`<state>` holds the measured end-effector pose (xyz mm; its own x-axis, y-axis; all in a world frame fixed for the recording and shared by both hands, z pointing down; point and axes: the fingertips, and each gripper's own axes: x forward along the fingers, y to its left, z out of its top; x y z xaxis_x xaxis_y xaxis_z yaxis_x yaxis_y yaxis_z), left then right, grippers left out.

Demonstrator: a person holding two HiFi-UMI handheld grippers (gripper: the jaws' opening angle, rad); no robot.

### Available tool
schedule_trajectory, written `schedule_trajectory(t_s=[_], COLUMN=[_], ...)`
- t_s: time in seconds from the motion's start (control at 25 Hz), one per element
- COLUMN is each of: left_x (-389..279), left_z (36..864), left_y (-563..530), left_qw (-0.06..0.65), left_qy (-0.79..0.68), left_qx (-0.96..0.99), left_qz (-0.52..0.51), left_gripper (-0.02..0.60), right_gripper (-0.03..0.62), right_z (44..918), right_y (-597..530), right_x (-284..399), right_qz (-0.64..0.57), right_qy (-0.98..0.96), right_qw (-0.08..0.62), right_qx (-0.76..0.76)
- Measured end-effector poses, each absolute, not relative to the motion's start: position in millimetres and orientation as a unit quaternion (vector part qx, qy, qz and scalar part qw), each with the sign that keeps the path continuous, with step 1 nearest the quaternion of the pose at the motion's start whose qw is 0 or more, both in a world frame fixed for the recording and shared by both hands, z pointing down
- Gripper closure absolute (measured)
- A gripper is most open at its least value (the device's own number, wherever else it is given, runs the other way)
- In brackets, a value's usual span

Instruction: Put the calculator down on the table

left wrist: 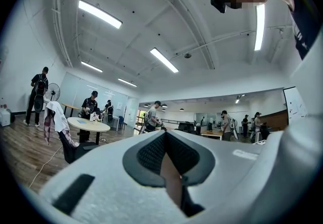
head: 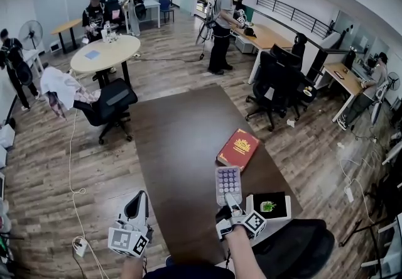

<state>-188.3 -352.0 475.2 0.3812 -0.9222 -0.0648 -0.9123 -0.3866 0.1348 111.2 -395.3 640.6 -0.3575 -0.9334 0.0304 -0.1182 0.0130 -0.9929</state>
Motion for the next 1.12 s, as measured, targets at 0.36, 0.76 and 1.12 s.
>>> schedule_trajectory(t_s=[0.36,0.76,1.12], left_x=[-189.2,-194.4,-192.5], left_z=[477.8,485.8,489.6], left_y=[-354.7,-361.7,-365.4], left_qw=[0.039,0.046,0.039], left_qy=[-0.557,-0.568,-0.577], left_qx=[0.828,0.820,0.815], left_qz=[-0.059,-0.050,-0.033], left_gripper=[0.586,0.586,0.586], right_gripper=[0.476,0.476,0.476], right_z=[718.2,802.2,872.1], right_y=[-405.9,-416.5,-431.6], right_x=[118.8,116.0,127.9], right_qz=[-0.582,-0.624,-0.659], right_qy=[0.582,0.542,0.486], right_qw=[0.346,0.343,0.355], right_qx=[-0.451,-0.446,-0.451])
